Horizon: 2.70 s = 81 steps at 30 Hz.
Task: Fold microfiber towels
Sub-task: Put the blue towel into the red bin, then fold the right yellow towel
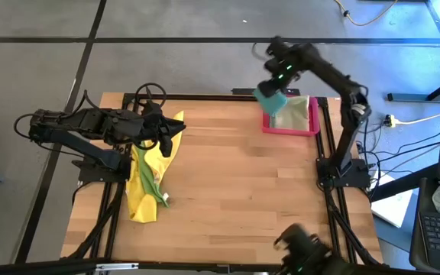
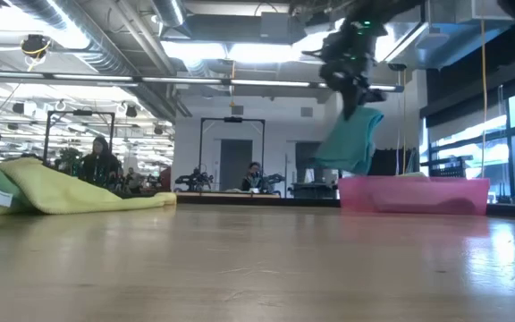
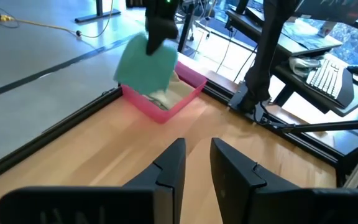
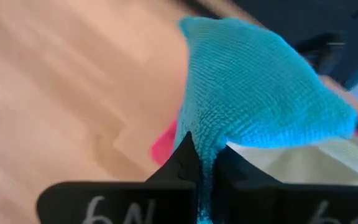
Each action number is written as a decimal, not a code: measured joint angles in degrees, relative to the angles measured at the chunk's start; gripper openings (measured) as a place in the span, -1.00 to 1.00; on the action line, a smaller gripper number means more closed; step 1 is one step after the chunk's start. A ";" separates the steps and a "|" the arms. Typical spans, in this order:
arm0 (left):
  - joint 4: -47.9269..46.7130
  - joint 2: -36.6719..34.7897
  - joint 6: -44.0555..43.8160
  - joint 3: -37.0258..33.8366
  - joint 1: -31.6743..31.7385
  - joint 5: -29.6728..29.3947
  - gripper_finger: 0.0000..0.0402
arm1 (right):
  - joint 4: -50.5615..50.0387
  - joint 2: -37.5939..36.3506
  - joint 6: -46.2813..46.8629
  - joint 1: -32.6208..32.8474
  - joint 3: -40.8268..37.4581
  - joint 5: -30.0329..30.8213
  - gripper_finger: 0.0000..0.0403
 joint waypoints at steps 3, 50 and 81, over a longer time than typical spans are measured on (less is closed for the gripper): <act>0.02 0.00 -0.06 0.00 0.00 -0.61 -0.67 | 0.81 -0.70 0.51 -5.49 -1.33 -4.07 -0.95; 5.25 -0.02 -3.15 -0.02 7.58 -1.21 -0.67 | 19.11 -12.79 1.28 -17.09 -41.11 -2.17 -0.80; 5.22 -0.02 -1.66 -0.07 6.19 2.86 -0.67 | 13.22 -13.52 -4.37 -11.24 -30.25 -5.23 -0.09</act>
